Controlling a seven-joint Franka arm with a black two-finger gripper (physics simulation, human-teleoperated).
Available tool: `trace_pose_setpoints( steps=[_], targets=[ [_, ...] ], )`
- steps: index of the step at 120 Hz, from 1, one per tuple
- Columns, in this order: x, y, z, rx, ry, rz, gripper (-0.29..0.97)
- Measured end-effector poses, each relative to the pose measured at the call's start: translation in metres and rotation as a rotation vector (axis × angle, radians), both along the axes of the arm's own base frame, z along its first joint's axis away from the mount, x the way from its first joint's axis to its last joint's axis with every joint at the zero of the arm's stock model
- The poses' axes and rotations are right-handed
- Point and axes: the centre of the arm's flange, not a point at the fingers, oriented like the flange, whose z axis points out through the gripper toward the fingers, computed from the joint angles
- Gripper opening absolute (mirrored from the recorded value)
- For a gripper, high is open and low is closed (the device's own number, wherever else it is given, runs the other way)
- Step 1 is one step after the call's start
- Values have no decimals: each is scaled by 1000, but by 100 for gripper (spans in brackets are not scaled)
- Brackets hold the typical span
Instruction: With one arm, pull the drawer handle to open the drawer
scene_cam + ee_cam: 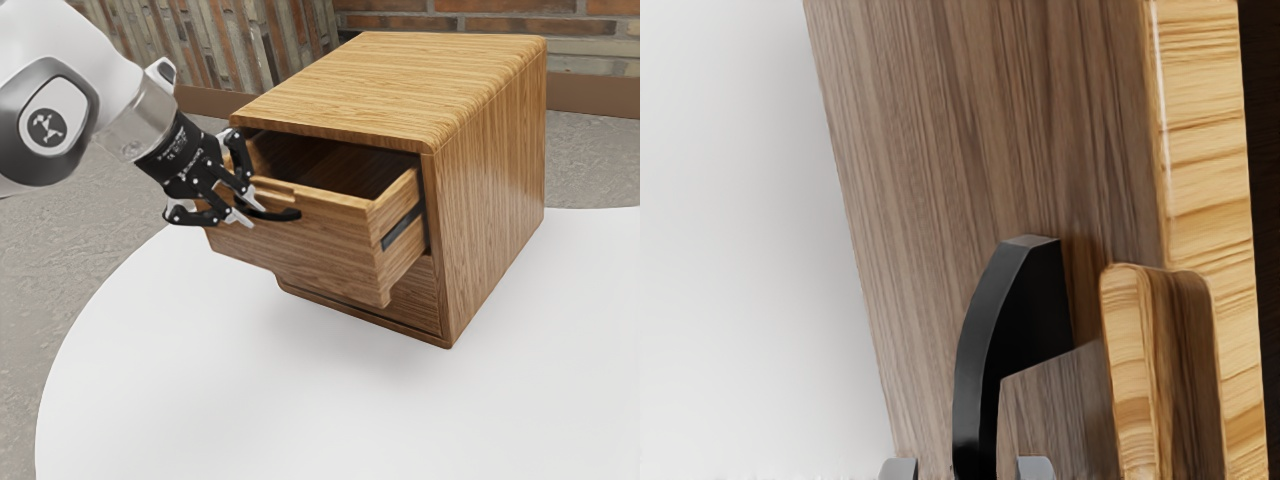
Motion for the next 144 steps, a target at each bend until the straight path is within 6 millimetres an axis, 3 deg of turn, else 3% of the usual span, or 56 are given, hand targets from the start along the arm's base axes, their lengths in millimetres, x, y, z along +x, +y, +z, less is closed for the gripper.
trace_pose_setpoints(
  steps=[144],
  targets=[
    [-71,3,-1,-21,-14,5,1]
  ],
)
